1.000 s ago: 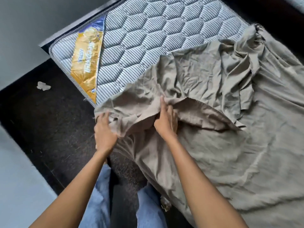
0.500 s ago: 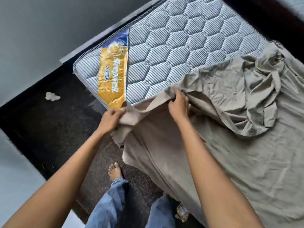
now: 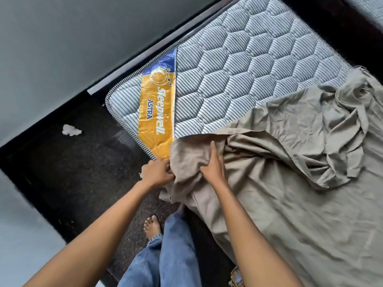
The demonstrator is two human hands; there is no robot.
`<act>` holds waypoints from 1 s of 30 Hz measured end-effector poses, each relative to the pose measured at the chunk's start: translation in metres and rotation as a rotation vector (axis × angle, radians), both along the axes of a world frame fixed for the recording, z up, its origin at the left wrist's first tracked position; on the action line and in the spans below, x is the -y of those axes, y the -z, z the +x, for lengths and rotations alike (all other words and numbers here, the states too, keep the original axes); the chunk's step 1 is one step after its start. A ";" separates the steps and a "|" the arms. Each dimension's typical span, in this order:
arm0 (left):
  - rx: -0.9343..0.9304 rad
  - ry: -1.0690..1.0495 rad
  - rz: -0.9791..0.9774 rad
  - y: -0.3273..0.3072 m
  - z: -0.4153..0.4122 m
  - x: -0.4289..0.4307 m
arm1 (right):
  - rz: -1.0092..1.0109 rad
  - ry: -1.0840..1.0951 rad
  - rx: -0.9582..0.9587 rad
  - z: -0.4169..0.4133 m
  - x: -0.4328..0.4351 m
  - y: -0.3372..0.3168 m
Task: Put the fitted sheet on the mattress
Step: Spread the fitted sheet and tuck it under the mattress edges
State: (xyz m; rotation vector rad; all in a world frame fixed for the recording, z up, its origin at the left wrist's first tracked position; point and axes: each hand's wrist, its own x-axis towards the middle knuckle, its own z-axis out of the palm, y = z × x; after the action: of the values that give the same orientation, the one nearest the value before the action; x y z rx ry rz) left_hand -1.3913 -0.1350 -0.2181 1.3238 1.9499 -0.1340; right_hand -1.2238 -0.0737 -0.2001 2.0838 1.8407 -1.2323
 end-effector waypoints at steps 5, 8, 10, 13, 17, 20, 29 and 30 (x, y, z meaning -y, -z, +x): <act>0.289 -0.117 0.048 -0.001 -0.027 -0.026 | 0.217 0.067 0.128 -0.014 -0.037 -0.001; 0.224 -0.432 0.272 -0.021 -0.058 -0.058 | 0.355 -0.001 0.081 -0.036 -0.083 -0.013; 0.049 -0.715 0.452 -0.035 -0.080 -0.078 | 0.334 -0.015 -0.122 -0.047 -0.112 -0.016; -0.059 -1.043 0.579 -0.044 -0.111 -0.108 | 0.166 -0.104 -0.365 -0.050 -0.144 -0.014; -0.213 -0.683 0.505 -0.031 -0.108 -0.129 | 0.344 -0.151 -0.095 -0.047 -0.150 -0.010; 0.150 -0.418 0.382 -0.015 -0.084 -0.142 | 0.314 -0.036 0.036 -0.051 -0.142 -0.013; 0.561 -0.382 0.049 -0.007 -0.065 -0.175 | -0.041 0.135 -0.279 -0.109 -0.133 -0.003; 0.575 -0.373 0.066 -0.011 -0.071 -0.176 | -0.037 0.161 -0.295 -0.115 -0.134 -0.006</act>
State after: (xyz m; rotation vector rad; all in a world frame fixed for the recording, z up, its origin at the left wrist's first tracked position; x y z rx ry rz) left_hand -1.4624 0.0406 -0.2069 0.8828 1.6656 0.4494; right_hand -1.3387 0.0606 -0.1943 2.1636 1.7672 -1.6802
